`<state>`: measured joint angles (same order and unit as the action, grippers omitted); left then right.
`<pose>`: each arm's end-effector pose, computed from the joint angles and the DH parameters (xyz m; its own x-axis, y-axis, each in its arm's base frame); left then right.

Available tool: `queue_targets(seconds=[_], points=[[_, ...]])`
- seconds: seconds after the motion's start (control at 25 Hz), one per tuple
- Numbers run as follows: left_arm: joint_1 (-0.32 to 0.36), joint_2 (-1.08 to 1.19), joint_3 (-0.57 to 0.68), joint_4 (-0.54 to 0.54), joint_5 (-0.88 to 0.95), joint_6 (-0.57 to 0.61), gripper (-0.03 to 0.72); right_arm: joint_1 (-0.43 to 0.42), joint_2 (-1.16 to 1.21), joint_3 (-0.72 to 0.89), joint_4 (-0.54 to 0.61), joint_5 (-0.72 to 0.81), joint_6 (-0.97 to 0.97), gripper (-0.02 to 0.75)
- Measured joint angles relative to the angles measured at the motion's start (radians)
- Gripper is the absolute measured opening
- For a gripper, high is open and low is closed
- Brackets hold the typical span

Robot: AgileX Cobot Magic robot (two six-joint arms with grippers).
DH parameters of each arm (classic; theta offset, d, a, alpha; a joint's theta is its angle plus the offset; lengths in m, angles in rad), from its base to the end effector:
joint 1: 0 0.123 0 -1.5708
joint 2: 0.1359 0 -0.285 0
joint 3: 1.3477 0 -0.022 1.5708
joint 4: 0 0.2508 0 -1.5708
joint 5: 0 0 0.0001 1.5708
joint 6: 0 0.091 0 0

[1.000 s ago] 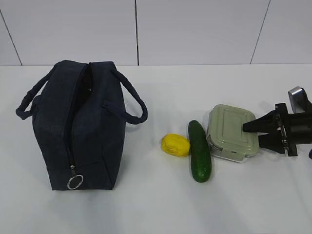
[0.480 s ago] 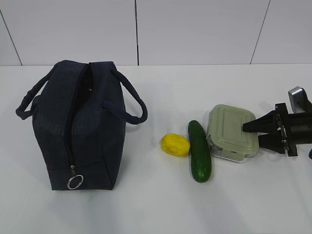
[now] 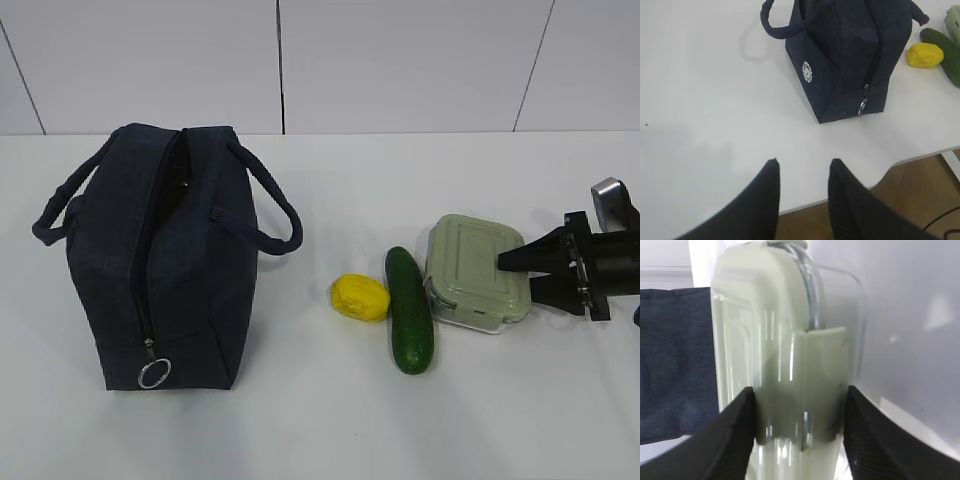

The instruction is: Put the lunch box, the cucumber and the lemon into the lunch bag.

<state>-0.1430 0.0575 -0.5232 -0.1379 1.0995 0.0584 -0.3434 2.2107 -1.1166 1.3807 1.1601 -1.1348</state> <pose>-0.0021 -0.0110 0.2815 -0.5123 0.0692 -0.8560 0.2429 0.9677 -0.0671 0.3649 -0.0434 0.0872 -0.9305 0.3267 -0.1655 0.0039 0.4608 0.8875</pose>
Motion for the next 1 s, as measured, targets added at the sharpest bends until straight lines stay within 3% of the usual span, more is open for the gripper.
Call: queue_targets(seconds=[1.0], points=[[0.000, 0.000, 0.000, 0.000, 0.000, 0.000, 0.240, 0.000, 0.000, 0.000, 0.000, 0.000, 0.000, 0.382]])
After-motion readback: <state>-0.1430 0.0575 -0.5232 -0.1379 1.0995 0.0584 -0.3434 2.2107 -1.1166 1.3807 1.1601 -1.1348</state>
